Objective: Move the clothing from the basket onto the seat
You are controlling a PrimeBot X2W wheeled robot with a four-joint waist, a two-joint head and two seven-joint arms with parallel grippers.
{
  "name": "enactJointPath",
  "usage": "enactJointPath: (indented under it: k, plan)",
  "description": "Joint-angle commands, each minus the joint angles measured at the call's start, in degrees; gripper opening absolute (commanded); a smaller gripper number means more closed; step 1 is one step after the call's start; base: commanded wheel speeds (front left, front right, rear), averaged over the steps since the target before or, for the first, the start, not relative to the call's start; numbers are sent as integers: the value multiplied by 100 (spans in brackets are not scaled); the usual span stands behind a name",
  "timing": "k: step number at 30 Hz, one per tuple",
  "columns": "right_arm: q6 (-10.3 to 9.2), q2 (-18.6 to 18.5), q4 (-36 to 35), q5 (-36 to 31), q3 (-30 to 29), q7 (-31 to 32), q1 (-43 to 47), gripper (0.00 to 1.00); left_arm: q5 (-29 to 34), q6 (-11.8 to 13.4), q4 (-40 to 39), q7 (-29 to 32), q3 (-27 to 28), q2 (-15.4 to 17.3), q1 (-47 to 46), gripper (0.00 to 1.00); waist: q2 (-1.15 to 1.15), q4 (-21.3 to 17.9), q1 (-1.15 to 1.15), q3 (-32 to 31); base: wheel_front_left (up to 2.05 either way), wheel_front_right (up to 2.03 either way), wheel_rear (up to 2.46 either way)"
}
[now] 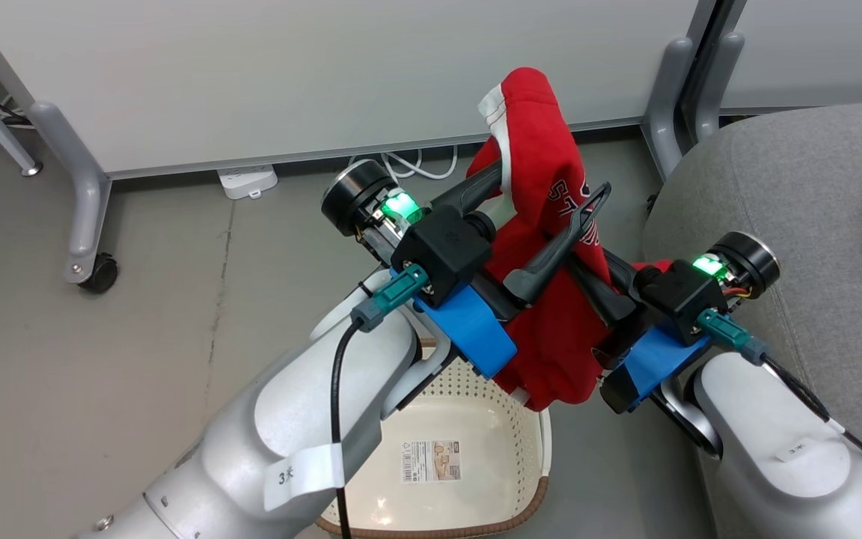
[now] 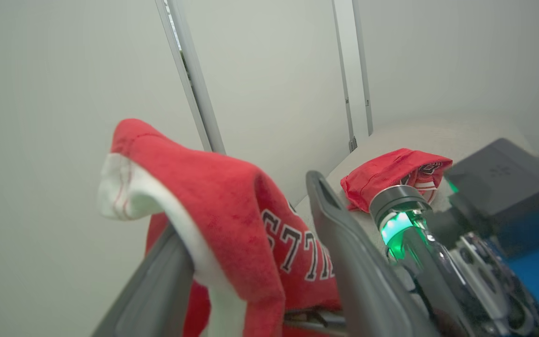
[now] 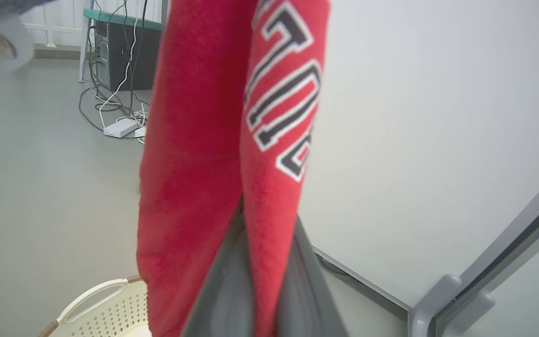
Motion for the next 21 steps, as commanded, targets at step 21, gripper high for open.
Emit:
enactJointPath:
  k: [21]
  plan:
    - [1,194,-530,-283,-1501,-24,364,0,92,-6,61,-21,-74,243,187,100,0,-934,0,656,0,0,0]
